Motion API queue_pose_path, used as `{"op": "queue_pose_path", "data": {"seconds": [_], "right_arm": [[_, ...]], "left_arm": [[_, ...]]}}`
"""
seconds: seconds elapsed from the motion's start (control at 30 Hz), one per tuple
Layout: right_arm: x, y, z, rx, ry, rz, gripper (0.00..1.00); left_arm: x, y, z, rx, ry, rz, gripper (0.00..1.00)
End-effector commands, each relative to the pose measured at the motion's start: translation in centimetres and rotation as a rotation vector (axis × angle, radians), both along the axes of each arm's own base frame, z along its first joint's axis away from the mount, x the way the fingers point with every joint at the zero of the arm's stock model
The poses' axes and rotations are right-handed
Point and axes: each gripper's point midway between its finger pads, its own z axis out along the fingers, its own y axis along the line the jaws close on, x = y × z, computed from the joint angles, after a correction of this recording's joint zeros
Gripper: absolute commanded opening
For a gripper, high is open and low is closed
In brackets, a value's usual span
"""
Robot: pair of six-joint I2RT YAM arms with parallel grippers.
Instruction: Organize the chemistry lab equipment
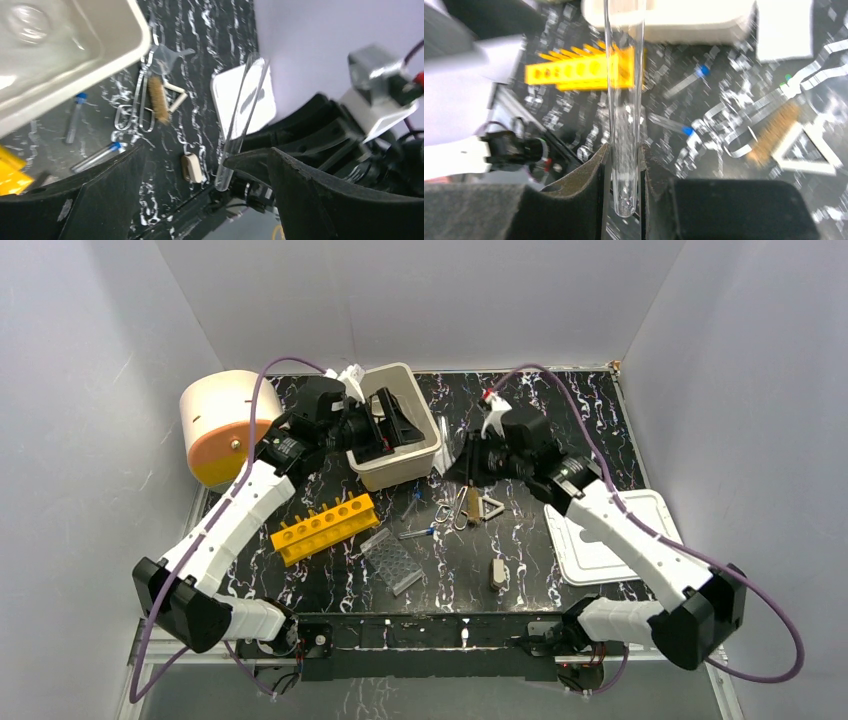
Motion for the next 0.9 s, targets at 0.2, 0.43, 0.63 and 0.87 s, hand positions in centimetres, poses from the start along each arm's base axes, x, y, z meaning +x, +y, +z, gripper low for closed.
{"op": "queue_pose_path", "data": {"seconds": [0.2,0.43,0.63,0.87], "right_arm": [[1.4,7.0,9.9,0.393,-0.024,0.239,0.25],[1.3,7.9,9.8,0.426,0.002,0.288,0.25],[1.4,7.9,9.4,0.434,0.007,0.308,0.25],[1.4,8.2,9.2,0.447,0.021,0.346,0.25]], "left_arm": [[-1.9,-4.1,3.0,-0.295,0.000,-0.190,0.70],[-1.2,-3.7,2.5,-0.272,-0.009,-0.147,0.48],[0.0,-2.9,1.1,-0.213,-0.002,-0.067,0.33],[-0.3,-3.7,0.0,-0.195,0.033,-0.138,0.36]]}}
